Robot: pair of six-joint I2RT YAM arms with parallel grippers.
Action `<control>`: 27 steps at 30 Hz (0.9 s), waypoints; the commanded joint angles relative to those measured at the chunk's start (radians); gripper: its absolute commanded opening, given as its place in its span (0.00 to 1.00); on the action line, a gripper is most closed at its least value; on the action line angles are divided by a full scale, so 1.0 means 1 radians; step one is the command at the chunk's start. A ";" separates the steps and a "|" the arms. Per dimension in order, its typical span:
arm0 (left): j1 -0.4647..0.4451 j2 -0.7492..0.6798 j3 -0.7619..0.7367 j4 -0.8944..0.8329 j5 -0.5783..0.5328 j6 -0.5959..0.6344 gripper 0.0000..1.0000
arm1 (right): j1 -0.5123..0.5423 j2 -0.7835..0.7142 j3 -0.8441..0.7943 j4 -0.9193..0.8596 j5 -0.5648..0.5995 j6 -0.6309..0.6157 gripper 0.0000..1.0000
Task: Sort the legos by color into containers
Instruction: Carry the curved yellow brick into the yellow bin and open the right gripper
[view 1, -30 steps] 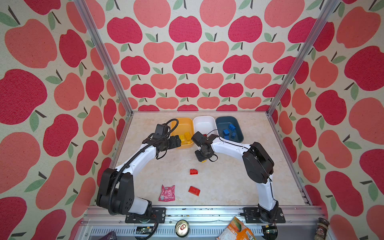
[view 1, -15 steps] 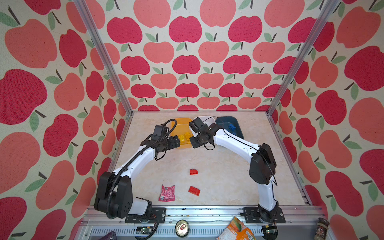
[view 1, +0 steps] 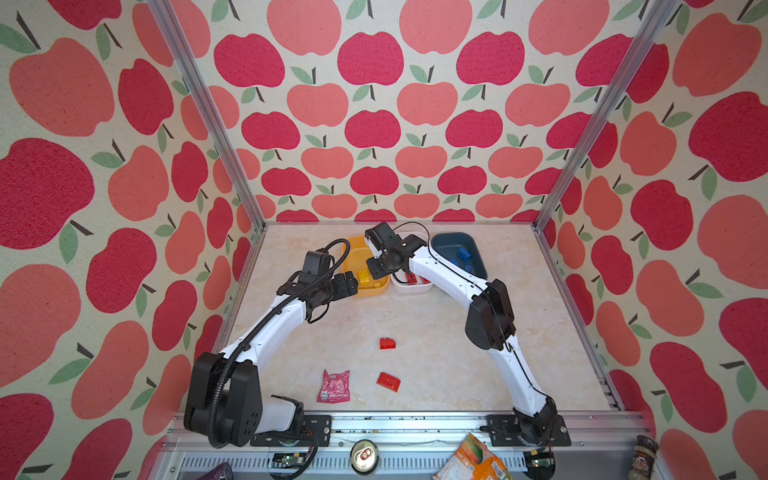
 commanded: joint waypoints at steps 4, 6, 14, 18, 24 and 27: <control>0.007 -0.015 -0.012 -0.008 0.004 -0.009 0.91 | -0.022 0.087 0.104 0.001 -0.065 -0.015 0.30; 0.007 -0.014 -0.011 -0.008 0.003 -0.012 0.91 | -0.027 0.109 0.125 0.005 -0.084 -0.013 0.31; 0.008 -0.006 -0.010 -0.005 0.007 -0.013 0.91 | -0.036 0.155 0.180 -0.008 -0.127 -0.011 0.51; 0.008 -0.002 -0.010 0.000 0.012 -0.015 0.91 | -0.037 0.142 0.174 -0.007 -0.126 -0.014 0.56; 0.006 -0.006 -0.012 -0.002 0.012 -0.017 0.91 | -0.038 0.096 0.139 0.003 -0.123 -0.015 0.56; 0.004 -0.011 -0.014 -0.007 0.009 -0.016 0.91 | -0.037 0.059 0.102 0.015 -0.122 -0.012 0.56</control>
